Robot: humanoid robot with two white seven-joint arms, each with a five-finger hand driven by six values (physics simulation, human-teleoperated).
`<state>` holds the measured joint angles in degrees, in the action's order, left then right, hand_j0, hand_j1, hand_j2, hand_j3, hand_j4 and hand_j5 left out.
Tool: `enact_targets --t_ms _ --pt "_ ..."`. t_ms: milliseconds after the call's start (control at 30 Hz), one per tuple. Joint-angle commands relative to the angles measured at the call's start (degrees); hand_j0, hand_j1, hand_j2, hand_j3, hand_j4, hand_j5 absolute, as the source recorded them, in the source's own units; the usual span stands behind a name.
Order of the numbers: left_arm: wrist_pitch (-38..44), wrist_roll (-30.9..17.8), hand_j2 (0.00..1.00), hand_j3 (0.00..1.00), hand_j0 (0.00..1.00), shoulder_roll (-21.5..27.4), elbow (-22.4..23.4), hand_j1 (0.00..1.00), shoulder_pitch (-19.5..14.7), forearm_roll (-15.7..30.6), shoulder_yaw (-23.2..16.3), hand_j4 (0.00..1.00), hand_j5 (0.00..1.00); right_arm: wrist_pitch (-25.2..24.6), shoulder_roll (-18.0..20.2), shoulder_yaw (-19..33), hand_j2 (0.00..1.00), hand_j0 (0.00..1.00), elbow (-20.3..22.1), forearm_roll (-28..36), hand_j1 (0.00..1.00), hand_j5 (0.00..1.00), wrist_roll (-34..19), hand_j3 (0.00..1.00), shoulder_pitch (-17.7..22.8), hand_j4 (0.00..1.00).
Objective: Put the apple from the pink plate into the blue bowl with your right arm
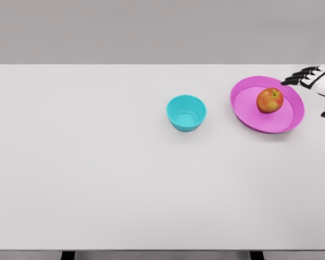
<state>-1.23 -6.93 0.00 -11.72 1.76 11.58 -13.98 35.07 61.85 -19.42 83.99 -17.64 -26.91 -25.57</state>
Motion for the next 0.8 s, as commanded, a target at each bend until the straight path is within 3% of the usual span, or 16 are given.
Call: enact_targets --t_ms 0,100,233,300,433,567,633,767 --pt "0.0 0.0 1.0 1.0 1.0 0.0 0.0 1.0 0.0 0.0 0.0 1.0 1.0 -0.1 -0.9 -0.3 1.0 1.0 -0.2 0.3 1.0 1.0 -8.1 1.0 -0.3 1.0" --pt "0.0 0.0 1.0 1.0 1.0 0.0 -0.1 1.0 0.0 0.0 0.0 1.0 1.0 -1.8 -3.0 -2.4 1.0 1.0 -3.7 0.2 1.0 1.0 -8.1 1.0 -4.5 1.0" --pt "0.0 0.0 1.0 1.0 1.0 0.0 -0.1 1.0 0.0 0.0 0.0 1.0 1.0 -1.9 -7.6 -11.7 1.0 1.0 -8.1 0.1 1.0 1.0 -8.1 1.0 -13.4 1.0" --pt "0.0 0.0 1.0 1.0 1.0 0.0 0.0 1.0 0.0 0.0 0.0 1.0 1.0 -1.9 -8.2 -13.3 1.0 1.0 -9.0 0.1 1.0 1.0 -8.1 1.0 -14.7 1.0" --pt "0.0 0.0 1.0 1.0 1.0 0.0 0.0 1.0 0.0 0.0 0.0 1.0 1.0 -1.8 -11.6 -17.8 1.0 1.0 -15.1 -0.1 1.0 1.0 -8.1 1.0 -19.3 1.0" --pt "0.0 0.0 1.0 1.0 1.0 0.0 0.0 1.0 0.0 0.1 0.0 1.0 1.0 -1.9 -13.2 -19.9 1.0 1.0 -17.0 -0.1 1.0 1.0 -8.1 1.0 -21.0 1.0" --pt "0.0 0.0 1.0 1.0 1.0 0.0 -0.1 1.0 0.0 0.0 0.0 1.0 1.0 -1.9 -15.2 -21.6 1.0 1.0 -19.7 -0.1 1.0 1.0 -8.1 1.0 -22.9 1.0" --pt "0.0 0.0 1.0 1.0 1.0 0.0 -0.1 1.0 0.0 0.0 0.0 1.0 1.0 -1.8 -15.5 -22.5 1.0 1.0 -24.2 -0.1 1.0 1.0 -8.1 1.0 -23.8 1.0"
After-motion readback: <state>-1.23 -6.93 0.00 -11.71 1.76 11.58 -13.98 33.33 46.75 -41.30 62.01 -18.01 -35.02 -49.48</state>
